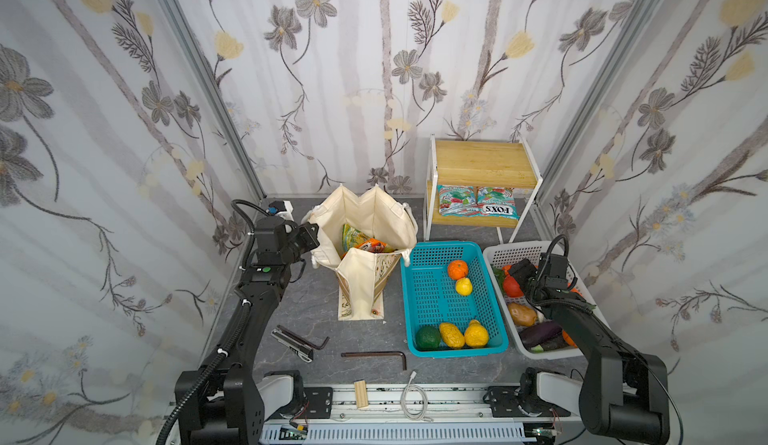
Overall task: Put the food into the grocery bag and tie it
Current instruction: 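Move the right gripper over the white basket of vegetables, then lower the right gripper and close it on the red tomato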
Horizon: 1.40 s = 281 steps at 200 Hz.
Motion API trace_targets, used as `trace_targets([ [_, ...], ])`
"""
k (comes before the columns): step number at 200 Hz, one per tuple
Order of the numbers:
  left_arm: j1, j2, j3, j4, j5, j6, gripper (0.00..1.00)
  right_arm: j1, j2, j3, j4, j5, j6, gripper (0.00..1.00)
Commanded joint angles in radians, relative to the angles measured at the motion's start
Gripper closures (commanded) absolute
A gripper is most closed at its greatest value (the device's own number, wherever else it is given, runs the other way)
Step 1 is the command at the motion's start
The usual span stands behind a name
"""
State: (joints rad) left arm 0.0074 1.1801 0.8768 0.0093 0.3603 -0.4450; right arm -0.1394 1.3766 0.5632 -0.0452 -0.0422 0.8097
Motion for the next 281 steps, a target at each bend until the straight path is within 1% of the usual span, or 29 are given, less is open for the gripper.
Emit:
trace_targets([
  [1,0.0,-0.006,-0.003,-0.003,0.005,0.005,1.0,0.001,0.018,-0.005,0.064,-0.015,-0.001,0.15],
  [73,0.0,-0.013,-0.002,-0.003,0.006,0.006,1.0,0.0,0.063,-0.019,0.1,-0.026,-0.002,0.15],
  [115,0.0,-0.013,-0.002,-0.003,0.005,0.006,1.0,0.001,0.096,-0.026,0.127,-0.035,0.002,0.17],
  [168,0.0,-0.011,-0.003,-0.003,0.005,0.008,1.0,0.001,0.101,-0.035,0.152,-0.042,0.003,0.32],
  [216,0.0,-0.013,-0.003,-0.002,0.003,0.008,1.0,0.0,0.036,-0.039,0.126,-0.039,0.014,0.34],
  [261,0.0,-0.014,-0.002,-0.003,0.005,0.006,1.0,0.0,-0.084,-0.017,0.05,-0.006,0.013,0.34],
  [281,0.0,-0.013,-0.002,-0.002,0.007,0.006,1.0,0.001,-0.15,-0.005,0.025,-0.011,0.016,0.34],
])
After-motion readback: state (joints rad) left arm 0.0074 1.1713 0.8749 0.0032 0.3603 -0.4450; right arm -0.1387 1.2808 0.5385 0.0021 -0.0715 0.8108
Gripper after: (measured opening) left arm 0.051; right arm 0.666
